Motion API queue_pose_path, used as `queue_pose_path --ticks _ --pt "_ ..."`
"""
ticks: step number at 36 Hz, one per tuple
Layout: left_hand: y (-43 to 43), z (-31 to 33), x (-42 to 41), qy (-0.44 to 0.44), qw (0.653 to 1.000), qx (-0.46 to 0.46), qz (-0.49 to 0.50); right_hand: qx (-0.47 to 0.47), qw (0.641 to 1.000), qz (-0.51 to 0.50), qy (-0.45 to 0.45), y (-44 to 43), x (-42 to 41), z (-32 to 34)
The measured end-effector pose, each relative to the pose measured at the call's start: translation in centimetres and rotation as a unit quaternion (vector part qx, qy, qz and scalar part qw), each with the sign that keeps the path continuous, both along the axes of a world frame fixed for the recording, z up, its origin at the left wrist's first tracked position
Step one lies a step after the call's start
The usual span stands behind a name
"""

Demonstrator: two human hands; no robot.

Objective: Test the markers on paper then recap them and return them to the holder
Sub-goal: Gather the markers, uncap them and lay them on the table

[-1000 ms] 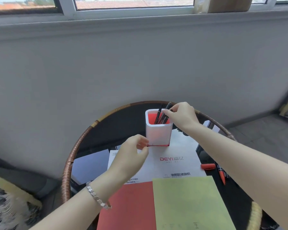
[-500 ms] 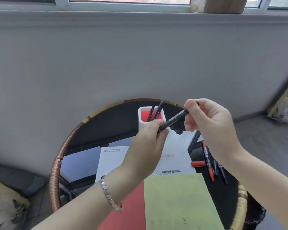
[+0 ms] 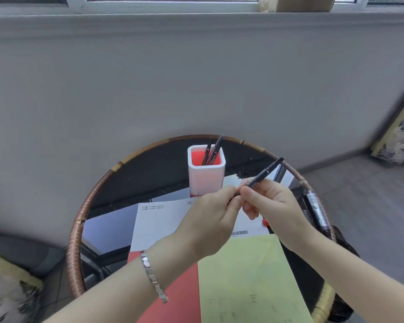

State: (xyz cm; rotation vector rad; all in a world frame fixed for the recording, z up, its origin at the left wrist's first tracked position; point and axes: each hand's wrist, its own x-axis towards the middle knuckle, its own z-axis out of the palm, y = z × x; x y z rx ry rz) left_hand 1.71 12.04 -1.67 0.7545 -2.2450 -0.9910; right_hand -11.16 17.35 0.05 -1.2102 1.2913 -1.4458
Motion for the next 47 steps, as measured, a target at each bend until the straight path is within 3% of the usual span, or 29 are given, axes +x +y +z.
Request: queue_pose_path --ticks 7,10,14,18,22,31,35,47 --pt "-0.4 -0.1 -0.1 0.036 0.983 0.165 -0.072 -0.018 0.999 0.034 -0.035 0.0 -1.1 -0.8" --pt "-0.5 -0.3 -0.1 -0.007 0.98 0.195 -0.04 0.031 0.999 0.04 0.019 -0.2 -1.7 -0.6" --pt "-0.9 -1.2 0.1 -0.035 0.962 0.266 0.043 0.149 0.987 -0.028 0.056 -1.7 -4.0 -0.5" --pt "-1.3 -2.1 1.0 -0.036 0.961 0.255 0.105 0.261 0.939 -0.041 0.22 -2.6 -5.5 -1.0" --pt "-1.2 -2.9 1.7 -0.047 0.959 0.246 0.131 0.273 0.858 -0.026 0.434 -3.1 -5.0 -3.1" --pt "-1.2 -4.8 0.8 -0.065 0.961 0.211 0.169 0.219 0.79 -0.007 0.573 -3.9 -4.8 -7.4" --pt "-1.3 -5.7 -1.1 -0.103 0.97 0.147 0.166 0.193 0.791 -0.003 0.58 -3.8 -5.8 -7.6" --pt "-1.8 -6.5 -7.7 -0.206 0.972 0.028 0.106 0.196 0.852 -0.054 0.482 -3.0 -8.2 -5.9"
